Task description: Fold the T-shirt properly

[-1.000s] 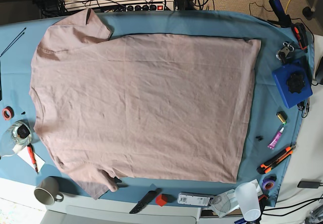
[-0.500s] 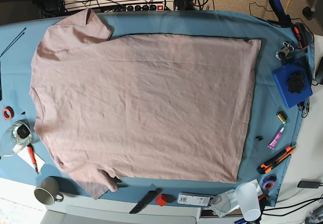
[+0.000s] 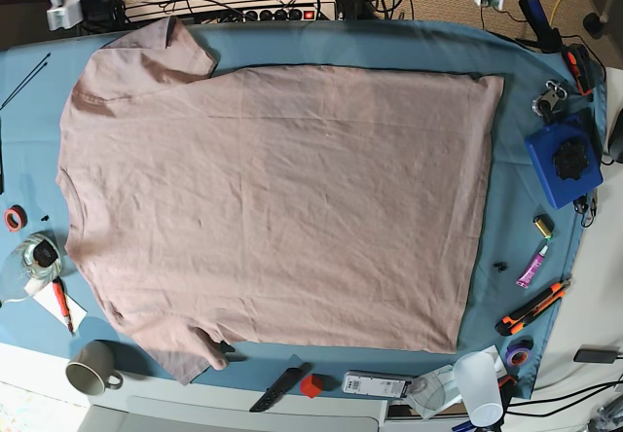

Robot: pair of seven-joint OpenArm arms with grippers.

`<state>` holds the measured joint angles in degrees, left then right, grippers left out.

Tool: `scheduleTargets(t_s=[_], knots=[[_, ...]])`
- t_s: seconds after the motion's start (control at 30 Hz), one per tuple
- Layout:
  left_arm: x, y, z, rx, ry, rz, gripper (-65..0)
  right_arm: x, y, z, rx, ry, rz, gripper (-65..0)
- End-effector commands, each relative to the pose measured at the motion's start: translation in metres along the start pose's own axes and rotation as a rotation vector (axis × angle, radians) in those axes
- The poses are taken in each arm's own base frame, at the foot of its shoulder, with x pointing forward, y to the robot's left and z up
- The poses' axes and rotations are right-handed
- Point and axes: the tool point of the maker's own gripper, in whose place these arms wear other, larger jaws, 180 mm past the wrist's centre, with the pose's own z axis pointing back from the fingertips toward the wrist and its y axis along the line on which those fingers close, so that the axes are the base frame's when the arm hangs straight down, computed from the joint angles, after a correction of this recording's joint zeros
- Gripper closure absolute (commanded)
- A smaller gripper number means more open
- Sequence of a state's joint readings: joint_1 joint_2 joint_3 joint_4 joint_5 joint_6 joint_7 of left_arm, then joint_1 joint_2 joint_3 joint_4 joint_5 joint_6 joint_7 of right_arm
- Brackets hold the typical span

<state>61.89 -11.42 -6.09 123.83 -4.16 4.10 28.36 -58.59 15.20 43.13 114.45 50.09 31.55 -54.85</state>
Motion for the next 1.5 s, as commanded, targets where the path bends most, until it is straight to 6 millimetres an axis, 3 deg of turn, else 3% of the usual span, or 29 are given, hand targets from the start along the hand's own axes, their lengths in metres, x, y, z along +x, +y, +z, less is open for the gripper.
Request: scheduleTargets(t_s=[0.0,0.23,0.43,0.53,0.6,0.67,1.13,1.47], knots=[[0.013,0.000,0.008,0.000,-0.046,-0.008,0.0,0.012,-0.004,0.009,-0.016,-0.036,0.021,0.0],[0.063,0.002,0.026,0.023,-0.189,-0.053,0.0,0.050,-0.025,0.032,-0.118,-0.153,0.062,0.0],[0.069,0.005,0.029,0.046,-0.206,-0.088,0.0,0.064,-0.024,0.030,-0.115,-0.204,0.063,-1.3],[0.070,0.005,0.029,0.046,-0.207,-0.088,-4.5,0.067,-0.021,0.029,-0.099,-0.211,0.091,-23.2],[0.070,0.005,0.029,0.046,-0.207,-0.088,-10.4,0.067,-0.021,0.029,-0.100,-0.213,0.090,-31.8],[0.070,0.005,0.029,0.047,-0.207,-0.088,-13.2,0.069,-0.019,0.028,-0.098,-0.231,0.078,-32.0],[0.070,0.005,0.029,0.046,-0.208,-0.088,-13.2,0.074,0.017,0.008,0.029,-0.358,-0.134,-32.0],[0.071,0.008,0.029,0.040,-0.209,-0.124,-13.2,0.062,0.008,-0.012,0.063,-0.378,-0.279,-32.0]])
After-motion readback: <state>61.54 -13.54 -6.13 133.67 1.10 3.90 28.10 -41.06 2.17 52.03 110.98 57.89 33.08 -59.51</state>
